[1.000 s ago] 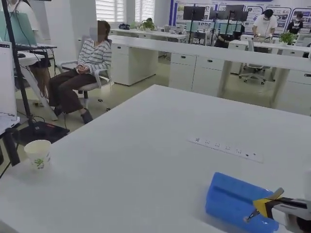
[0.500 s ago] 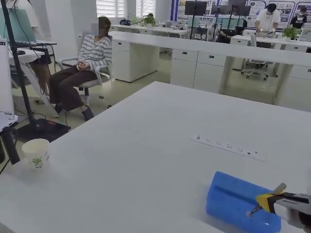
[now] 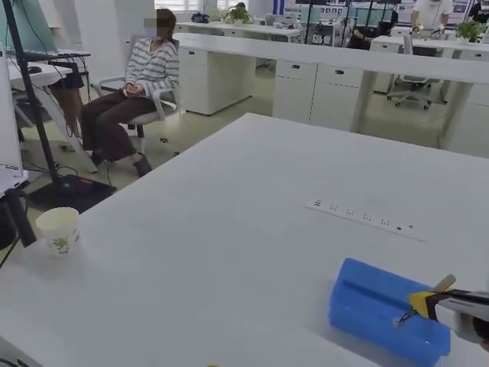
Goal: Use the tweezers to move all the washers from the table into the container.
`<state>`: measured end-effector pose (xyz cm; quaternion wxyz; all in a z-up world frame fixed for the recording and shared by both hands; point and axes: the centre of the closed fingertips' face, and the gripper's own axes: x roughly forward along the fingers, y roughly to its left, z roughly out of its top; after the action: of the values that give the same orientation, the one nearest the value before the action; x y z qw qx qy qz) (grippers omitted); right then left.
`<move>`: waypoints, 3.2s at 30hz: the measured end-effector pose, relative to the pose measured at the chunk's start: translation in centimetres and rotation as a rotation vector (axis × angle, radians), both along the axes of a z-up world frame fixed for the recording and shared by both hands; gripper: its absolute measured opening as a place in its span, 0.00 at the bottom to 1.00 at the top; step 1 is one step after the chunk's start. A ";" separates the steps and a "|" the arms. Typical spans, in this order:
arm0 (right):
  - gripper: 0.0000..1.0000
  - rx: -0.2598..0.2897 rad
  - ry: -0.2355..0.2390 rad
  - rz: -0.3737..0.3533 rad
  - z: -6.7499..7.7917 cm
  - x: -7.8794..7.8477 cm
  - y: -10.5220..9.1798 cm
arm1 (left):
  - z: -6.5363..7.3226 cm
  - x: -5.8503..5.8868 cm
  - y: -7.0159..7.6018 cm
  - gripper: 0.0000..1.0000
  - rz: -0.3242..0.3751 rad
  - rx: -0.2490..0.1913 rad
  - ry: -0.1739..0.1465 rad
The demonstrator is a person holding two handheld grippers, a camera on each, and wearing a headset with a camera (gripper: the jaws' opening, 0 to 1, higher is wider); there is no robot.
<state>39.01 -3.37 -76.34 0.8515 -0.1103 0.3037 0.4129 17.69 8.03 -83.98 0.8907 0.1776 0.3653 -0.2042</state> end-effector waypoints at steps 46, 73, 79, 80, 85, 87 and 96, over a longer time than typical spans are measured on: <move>0.02 -0.054 0.061 -0.016 -6.1 3.2 -0.1 | -0.6 -0.5 0.0 0.89 0.007 0.000 0.049; 0.02 -0.043 0.056 -0.023 -6.4 3.4 0.1 | -0.9 -0.3 0.2 0.87 0.011 0.008 0.062; 0.03 -0.056 0.055 -0.016 -6.1 2.9 0.2 | -0.8 -0.3 0.2 0.87 0.011 0.008 0.057; 0.03 -0.059 0.052 -0.016 -6.1 3.0 0.3 | -0.8 -0.3 0.2 0.87 0.012 0.008 0.057; 0.03 -0.054 0.033 -0.008 -5.5 3.2 0.5 | -0.7 -0.2 0.2 0.87 0.011 0.008 0.052; 0.03 -0.057 0.029 -0.007 -5.5 3.4 0.6 | -0.7 -0.2 0.2 0.87 0.011 0.009 0.051; 0.03 -0.054 0.004 -0.004 -4.3 3.2 0.4 | -0.5 -0.2 0.2 0.87 0.014 0.007 0.039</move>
<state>42.18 -2.99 -80.63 0.8483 -0.1319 0.3169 0.4032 17.51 8.28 -84.45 0.8841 0.1741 0.3848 -0.2001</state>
